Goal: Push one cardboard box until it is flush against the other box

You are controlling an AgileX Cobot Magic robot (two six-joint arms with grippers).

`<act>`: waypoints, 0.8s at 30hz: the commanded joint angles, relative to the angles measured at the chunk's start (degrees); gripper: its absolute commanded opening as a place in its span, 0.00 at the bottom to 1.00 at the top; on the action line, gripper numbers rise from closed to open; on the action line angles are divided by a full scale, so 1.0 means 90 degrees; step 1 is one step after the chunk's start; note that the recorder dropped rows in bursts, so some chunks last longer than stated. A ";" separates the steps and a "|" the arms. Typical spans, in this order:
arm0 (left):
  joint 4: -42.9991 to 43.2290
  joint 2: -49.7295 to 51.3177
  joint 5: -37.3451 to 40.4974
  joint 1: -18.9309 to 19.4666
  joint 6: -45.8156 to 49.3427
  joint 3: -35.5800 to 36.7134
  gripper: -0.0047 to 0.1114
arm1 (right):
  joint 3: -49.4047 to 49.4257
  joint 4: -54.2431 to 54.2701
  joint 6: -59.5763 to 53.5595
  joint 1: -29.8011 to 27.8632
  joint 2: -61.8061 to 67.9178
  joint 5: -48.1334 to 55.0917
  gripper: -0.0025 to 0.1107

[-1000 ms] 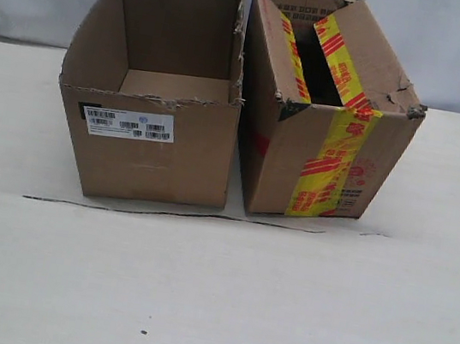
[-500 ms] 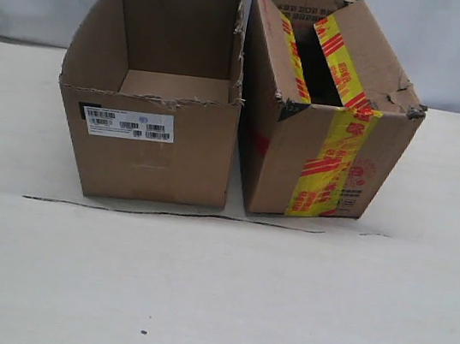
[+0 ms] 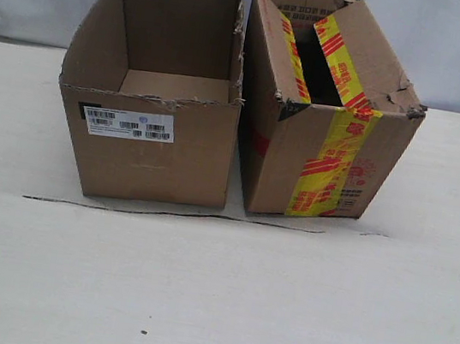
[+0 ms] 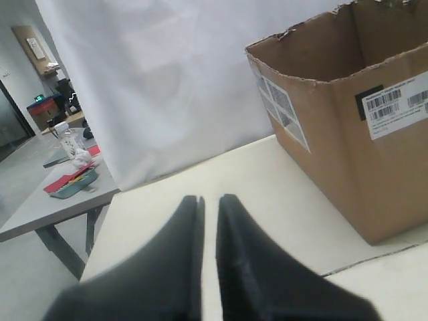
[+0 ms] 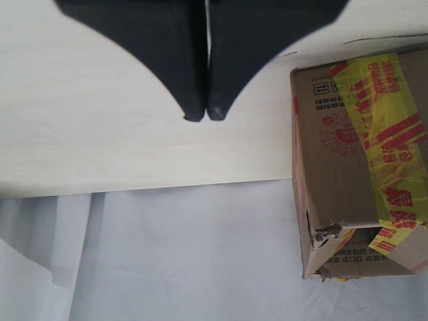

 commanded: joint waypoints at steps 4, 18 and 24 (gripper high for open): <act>0.0056 -0.0023 -0.0007 0.0003 0.0012 0.0015 0.04 | 0.0029 -0.0033 -0.0043 0.0019 -0.0024 -0.0017 0.02; -0.0534 -0.0023 -0.0031 0.0003 0.0012 0.0015 0.04 | 0.0029 -0.0033 -0.0043 0.0019 -0.0024 -0.0017 0.02; -0.0550 -0.0023 -0.0031 0.0003 0.0012 0.0015 0.04 | 0.0029 -0.0033 -0.0043 0.0019 -0.0024 -0.0017 0.02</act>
